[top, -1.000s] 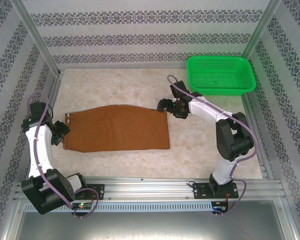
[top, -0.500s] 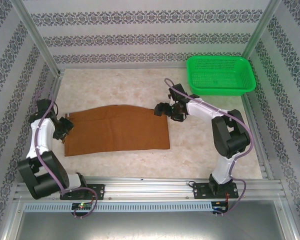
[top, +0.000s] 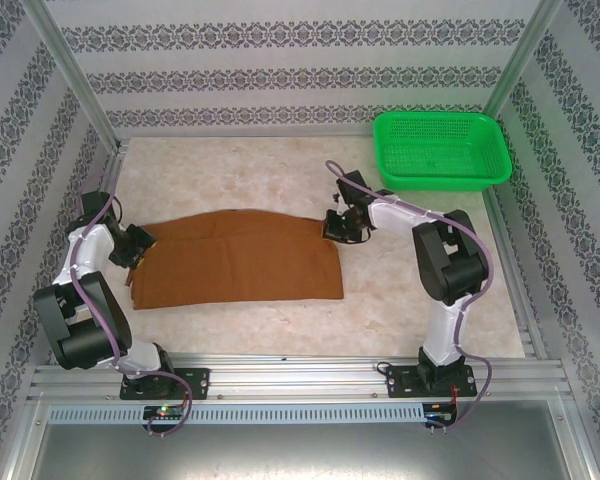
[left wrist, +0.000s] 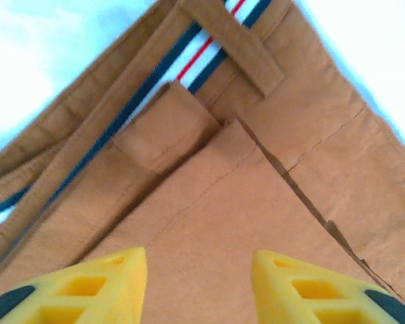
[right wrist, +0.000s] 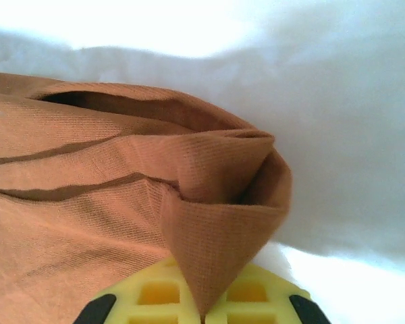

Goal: Roll up the long pants

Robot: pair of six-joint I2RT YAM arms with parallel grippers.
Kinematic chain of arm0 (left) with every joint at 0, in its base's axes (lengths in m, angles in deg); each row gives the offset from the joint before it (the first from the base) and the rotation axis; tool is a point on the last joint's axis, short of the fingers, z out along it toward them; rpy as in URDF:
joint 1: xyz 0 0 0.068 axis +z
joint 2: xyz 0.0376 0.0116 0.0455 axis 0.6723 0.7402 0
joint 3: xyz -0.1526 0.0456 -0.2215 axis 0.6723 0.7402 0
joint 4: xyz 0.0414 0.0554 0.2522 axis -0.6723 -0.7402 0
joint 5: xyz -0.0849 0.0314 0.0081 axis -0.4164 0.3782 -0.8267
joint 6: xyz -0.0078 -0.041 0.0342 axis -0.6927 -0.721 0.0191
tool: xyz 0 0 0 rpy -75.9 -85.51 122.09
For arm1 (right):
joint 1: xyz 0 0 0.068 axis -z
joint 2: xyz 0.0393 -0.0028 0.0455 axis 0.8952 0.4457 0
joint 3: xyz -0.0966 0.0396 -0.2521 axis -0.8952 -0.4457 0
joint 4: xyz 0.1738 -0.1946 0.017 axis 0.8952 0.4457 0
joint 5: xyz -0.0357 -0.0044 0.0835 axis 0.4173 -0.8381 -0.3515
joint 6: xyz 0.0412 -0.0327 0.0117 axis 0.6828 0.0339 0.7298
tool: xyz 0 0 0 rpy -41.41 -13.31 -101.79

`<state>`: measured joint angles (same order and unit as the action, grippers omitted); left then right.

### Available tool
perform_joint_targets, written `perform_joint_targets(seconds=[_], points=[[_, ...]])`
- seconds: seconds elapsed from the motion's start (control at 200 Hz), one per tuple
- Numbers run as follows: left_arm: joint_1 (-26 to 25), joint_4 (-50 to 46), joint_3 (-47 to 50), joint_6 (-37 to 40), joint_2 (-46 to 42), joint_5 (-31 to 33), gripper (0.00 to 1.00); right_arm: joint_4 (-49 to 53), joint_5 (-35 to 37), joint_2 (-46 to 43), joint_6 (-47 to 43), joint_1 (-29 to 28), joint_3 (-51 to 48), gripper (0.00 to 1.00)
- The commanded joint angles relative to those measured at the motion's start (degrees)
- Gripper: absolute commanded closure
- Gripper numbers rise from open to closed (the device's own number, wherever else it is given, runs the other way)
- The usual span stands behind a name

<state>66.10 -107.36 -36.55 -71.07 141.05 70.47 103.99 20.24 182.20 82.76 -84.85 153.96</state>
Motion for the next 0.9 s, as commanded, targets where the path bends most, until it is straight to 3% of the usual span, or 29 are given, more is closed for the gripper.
perform_joint_targets(seconds=[0.0,0.15,0.19,0.265,0.345,0.664,0.714,0.819,0.894], points=[[-0.9,-0.7,0.3,3.6,-1.0,-0.4,0.53,4.0,7.5,-5.2,-2.9,4.0,-4.0,1.00],[-2.4,2.4,2.9,3.1,0.6,-2.2,0.52,5.4,9.8,-6.3,-4.9,6.4,-5.7,1.00],[-3.4,2.7,3.0,3.6,1.6,-2.4,0.52,6.4,10.7,-5.9,-4.9,6.5,-5.1,0.88],[-5.2,2.9,2.7,4.1,3.4,-1.3,0.52,6.6,10.2,-5.5,-4.8,6.6,-4.7,0.84],[-6.5,3.9,2.3,4.6,5.5,-1.5,0.52,5.3,8.7,-5.1,-4.0,6.5,-4.7,0.69],[-11.7,9.9,-1.1,4.3,14.2,-6.7,0.55,4.9,5.8,-2.9,-2.9,6.5,-3.0,0.67],[-12.3,10.6,-1.1,3.8,14.4,-7.5,0.62,5.0,5.7,-2.9,-2.9,6.4,-2.8,0.67],[-12.8,12.2,-0.8,2.6,14.0,-9.6,1.00,5.2,5.7,-2.6,-3.0,6.4,-2.5,0.67],[-13.0,11.7,-1.1,1.8,13.3,-9.7,1.00,5.9,6.3,-2.4,-2.6,6.4,-2.2,0.67]])
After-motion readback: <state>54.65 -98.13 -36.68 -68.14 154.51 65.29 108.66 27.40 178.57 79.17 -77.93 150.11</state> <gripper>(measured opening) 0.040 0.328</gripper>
